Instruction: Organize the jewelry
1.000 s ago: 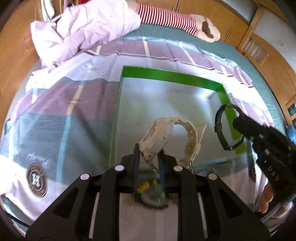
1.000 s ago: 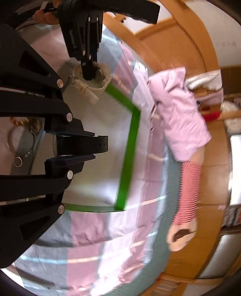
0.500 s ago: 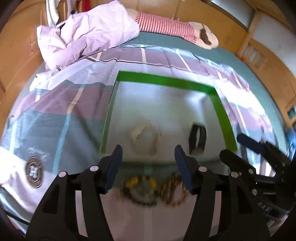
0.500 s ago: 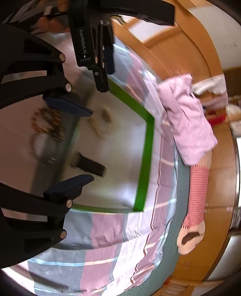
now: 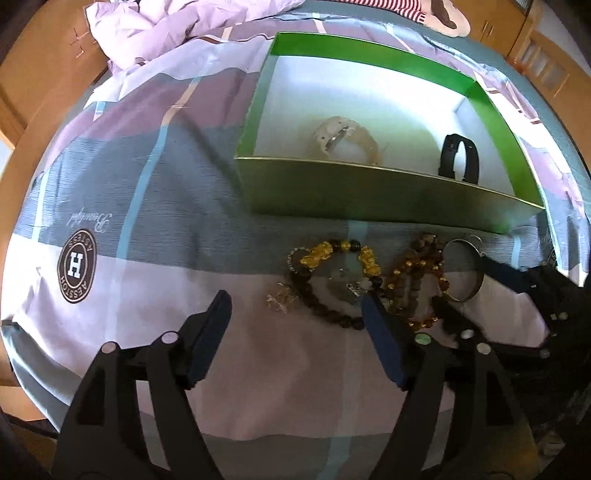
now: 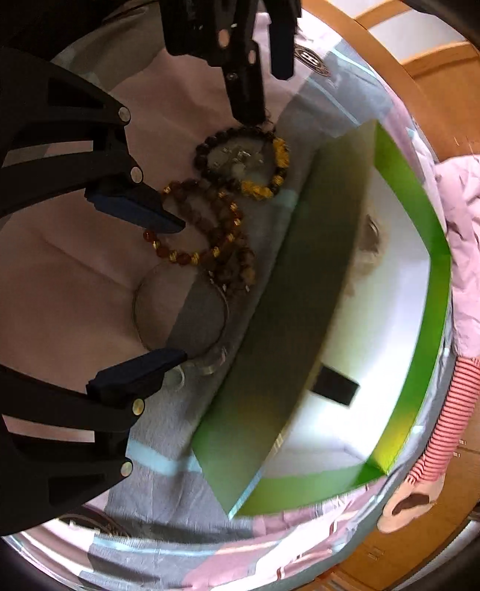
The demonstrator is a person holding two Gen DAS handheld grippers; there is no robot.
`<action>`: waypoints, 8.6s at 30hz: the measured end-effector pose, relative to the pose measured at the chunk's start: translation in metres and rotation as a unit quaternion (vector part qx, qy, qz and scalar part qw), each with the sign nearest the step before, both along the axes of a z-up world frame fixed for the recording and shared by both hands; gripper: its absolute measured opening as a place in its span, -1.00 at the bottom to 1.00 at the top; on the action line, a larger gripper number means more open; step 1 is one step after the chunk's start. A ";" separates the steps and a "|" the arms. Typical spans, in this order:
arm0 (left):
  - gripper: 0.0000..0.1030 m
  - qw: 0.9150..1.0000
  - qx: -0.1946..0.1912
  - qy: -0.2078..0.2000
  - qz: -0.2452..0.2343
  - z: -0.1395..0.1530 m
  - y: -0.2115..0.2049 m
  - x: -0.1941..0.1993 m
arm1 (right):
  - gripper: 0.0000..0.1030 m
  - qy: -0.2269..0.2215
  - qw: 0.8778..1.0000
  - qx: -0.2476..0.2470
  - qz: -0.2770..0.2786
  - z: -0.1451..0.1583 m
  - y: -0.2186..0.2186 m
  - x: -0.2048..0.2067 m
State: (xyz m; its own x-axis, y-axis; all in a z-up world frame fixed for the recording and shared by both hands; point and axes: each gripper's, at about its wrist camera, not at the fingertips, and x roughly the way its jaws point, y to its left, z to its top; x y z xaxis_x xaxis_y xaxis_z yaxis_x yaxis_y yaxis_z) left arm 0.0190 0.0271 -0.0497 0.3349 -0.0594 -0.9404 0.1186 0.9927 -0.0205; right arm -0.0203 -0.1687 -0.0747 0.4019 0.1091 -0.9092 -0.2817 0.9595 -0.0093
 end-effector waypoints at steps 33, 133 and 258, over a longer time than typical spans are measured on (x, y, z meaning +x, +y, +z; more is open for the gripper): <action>0.45 0.999 -0.003 0.039 0.027 -0.028 0.009 0.009 | -0.57 0.000 0.998 0.056 0.002 0.028 -0.020 -0.007; 0.46 0.999 0.019 0.037 0.011 -0.042 -0.012 0.011 | -0.86 -0.077 0.996 0.048 -0.019 0.050 -0.022 -0.013; 0.24 0.996 -0.059 0.060 0.032 -0.025 0.006 0.016 | -0.25 -0.004 0.998 0.033 0.054 0.023 -0.002 -0.012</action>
State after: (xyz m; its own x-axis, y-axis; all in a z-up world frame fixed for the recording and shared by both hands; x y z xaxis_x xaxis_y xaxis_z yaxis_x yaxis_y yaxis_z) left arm 0.0352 0.0332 -0.0750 0.2274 -0.1537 -0.9616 0.0458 0.9881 -0.1471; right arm -0.0325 -0.1704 -0.0519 0.3924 0.2119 -0.8950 -0.3839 0.9220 0.0499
